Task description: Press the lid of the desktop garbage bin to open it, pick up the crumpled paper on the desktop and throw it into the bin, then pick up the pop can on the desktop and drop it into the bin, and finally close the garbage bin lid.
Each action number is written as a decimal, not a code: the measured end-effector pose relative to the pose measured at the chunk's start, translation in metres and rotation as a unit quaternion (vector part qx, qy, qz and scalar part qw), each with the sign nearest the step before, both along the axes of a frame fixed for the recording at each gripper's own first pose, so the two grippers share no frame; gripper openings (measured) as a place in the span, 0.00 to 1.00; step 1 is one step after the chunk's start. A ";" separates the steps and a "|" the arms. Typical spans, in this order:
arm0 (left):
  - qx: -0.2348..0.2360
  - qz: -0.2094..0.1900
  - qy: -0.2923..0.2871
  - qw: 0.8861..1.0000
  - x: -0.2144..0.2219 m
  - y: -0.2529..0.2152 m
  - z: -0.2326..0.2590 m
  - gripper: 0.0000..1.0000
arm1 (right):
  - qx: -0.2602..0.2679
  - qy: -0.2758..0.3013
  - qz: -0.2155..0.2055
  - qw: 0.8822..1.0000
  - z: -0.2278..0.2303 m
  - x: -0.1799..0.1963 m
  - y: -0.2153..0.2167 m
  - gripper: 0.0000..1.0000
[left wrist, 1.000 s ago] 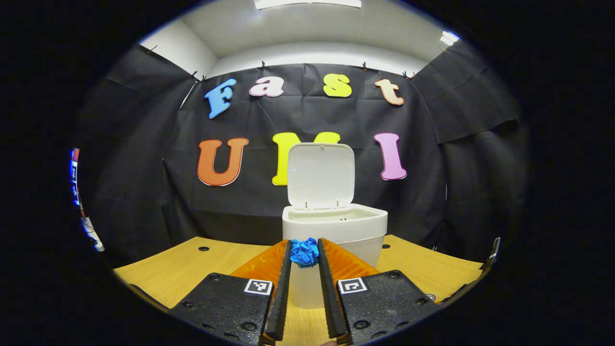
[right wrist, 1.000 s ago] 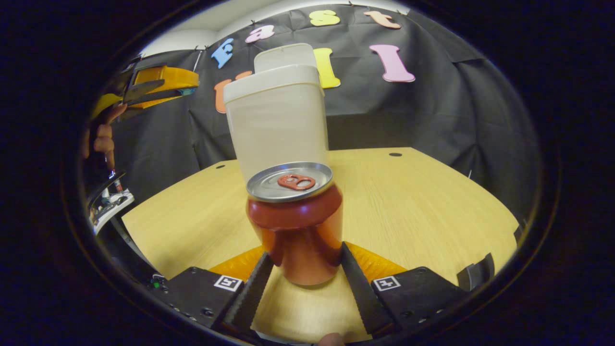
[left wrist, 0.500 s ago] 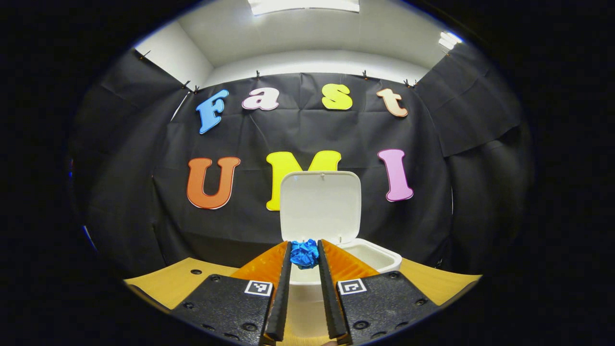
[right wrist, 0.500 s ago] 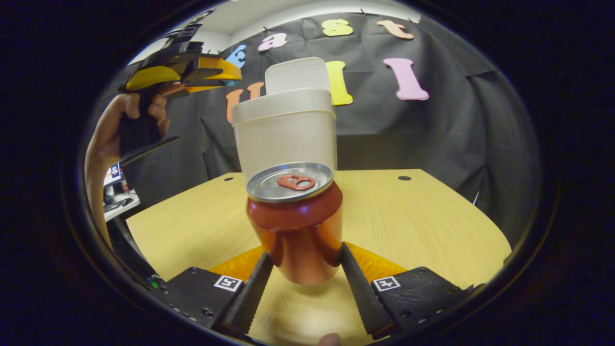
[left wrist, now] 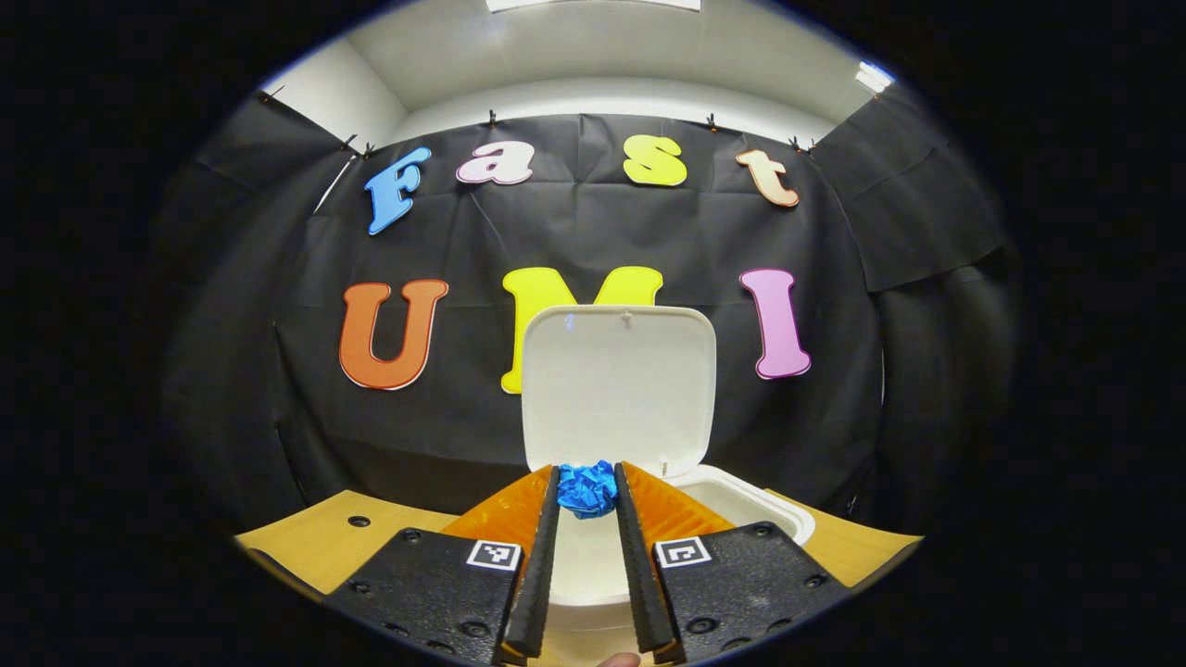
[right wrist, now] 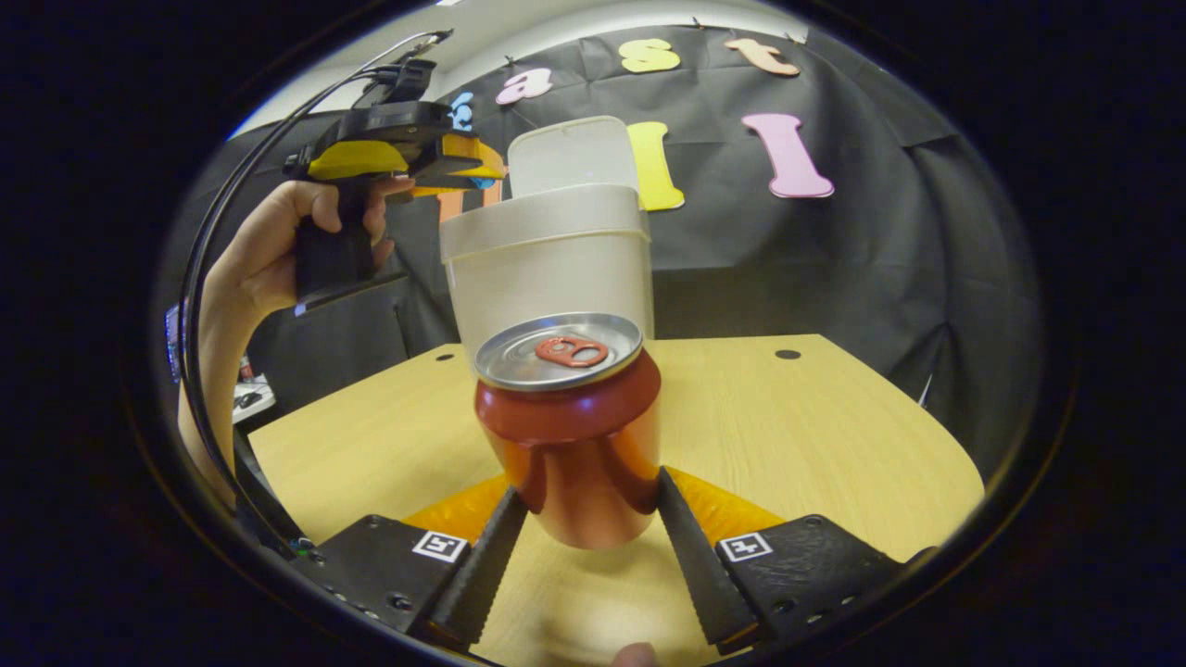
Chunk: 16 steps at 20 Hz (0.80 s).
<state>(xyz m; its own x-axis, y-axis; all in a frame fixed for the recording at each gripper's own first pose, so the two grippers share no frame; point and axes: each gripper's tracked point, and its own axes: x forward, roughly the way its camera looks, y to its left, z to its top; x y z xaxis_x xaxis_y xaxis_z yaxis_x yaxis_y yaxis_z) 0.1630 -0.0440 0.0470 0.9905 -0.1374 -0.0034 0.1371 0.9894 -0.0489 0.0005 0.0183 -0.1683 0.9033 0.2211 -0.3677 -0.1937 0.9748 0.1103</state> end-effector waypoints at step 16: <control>0.003 0.010 0.011 1.000 -0.009 0.005 -0.002 0.96 | 0.005 0.004 -0.009 1.000 0.000 -0.003 -0.005 0.83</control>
